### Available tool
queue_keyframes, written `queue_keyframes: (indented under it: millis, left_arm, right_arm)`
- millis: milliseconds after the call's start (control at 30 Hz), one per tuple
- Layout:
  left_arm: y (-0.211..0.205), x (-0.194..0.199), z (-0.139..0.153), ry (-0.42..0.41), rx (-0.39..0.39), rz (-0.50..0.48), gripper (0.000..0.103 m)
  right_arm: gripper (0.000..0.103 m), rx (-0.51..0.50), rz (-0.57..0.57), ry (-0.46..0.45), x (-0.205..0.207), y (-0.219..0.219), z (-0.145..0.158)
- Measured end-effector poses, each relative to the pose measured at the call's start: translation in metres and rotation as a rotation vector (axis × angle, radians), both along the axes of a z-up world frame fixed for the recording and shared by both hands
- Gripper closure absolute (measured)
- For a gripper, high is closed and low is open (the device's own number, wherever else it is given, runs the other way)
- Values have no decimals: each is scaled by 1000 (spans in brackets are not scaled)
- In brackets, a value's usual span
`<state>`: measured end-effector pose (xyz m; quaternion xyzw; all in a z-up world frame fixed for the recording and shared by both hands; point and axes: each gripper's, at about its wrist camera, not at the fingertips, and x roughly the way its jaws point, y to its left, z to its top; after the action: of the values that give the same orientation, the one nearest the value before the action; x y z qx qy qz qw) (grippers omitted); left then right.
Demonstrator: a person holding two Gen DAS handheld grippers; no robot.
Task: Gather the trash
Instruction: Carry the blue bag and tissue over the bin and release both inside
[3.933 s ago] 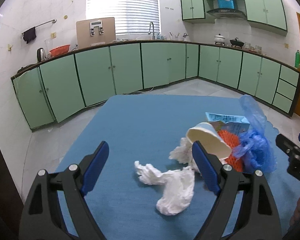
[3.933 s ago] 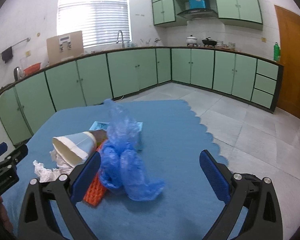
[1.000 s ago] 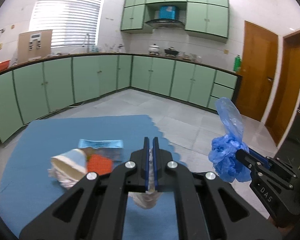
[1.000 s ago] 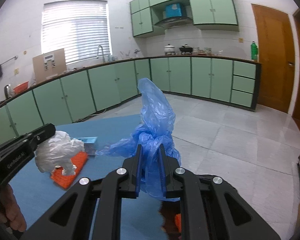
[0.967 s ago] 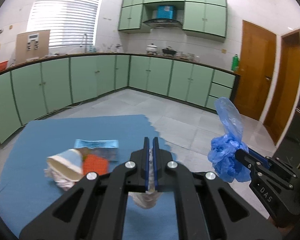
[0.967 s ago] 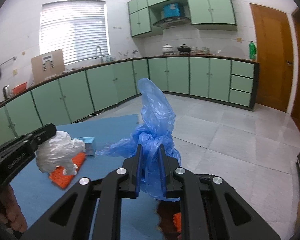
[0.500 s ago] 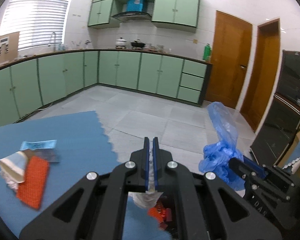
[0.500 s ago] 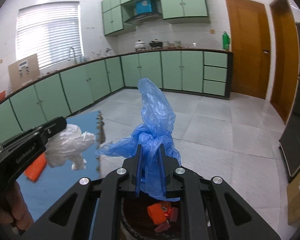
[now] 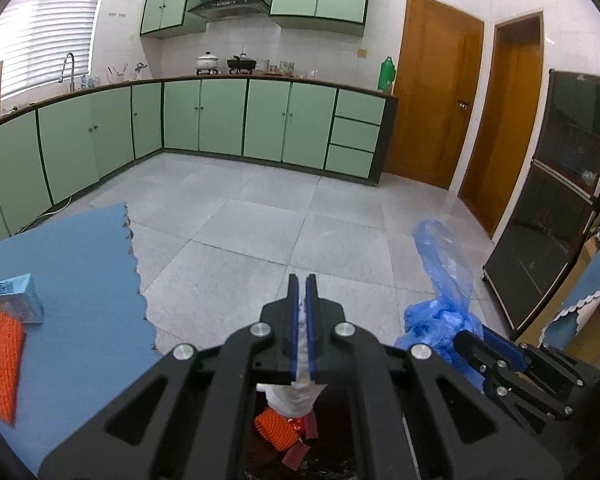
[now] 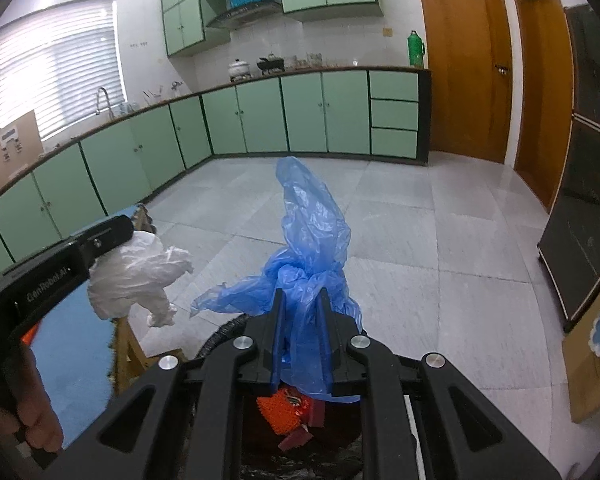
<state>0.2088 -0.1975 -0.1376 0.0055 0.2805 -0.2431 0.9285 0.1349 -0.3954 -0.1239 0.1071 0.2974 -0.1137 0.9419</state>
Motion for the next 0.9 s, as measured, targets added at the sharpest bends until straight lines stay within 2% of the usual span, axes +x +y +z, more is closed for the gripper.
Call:
queue_keyframes:
  millis: [133, 167, 200, 233, 267, 367, 400, 433, 467, 533, 567, 733, 900]
  left_arm:
    - [-5, 3, -11, 25, 5, -5, 99]
    - [-6, 5, -13, 34, 4, -3, 96]
    - [-6, 9, -12, 38, 3, -3, 94]
    - [-7, 10, -12, 43, 1, -3, 83]
    - [-6, 10, -13, 46, -5, -4, 70]
    - [-2, 10, -11, 36, -6, 6, 64]
    - [0, 10, -8, 34, -5, 11, 61]
    - [1, 10, -7, 31, -7, 16, 54]
    - [6, 9, -4, 23, -12, 27, 48]
    - [15, 5, 2, 5, -17, 48, 39]
    - [21, 4, 7, -10, -15, 64, 32]
    - [62, -8, 25, -65, -2, 157, 24]
    - [116, -14, 40, -90, 21, 267, 23]
  right_arm:
    - [84, 10, -3, 13, 3, -6, -11]
    - [80, 7, -4, 19, 7, -7, -10]
    - [70, 4, -8, 18, 8, -7, -12]
    - [64, 5, -8, 16, 9, -9, -13]
    - [63, 3, -10, 13, 9, -10, -13]
    - [58, 4, -25, 7, 4, -12, -16]
    - [52, 7, -33, 4, 3, -13, -15]
    - [46, 7, -41, -1, 3, -15, -13]
    - [32, 7, -53, -10, 1, -16, -11]
    - [12, 3, -72, -30, -4, -16, -7]
    - [6, -9, -84, -40, -6, -13, -3]
    - [6, -16, -69, -74, -10, 1, 13]
    - [6, -19, -17, -111, -5, 27, 27]
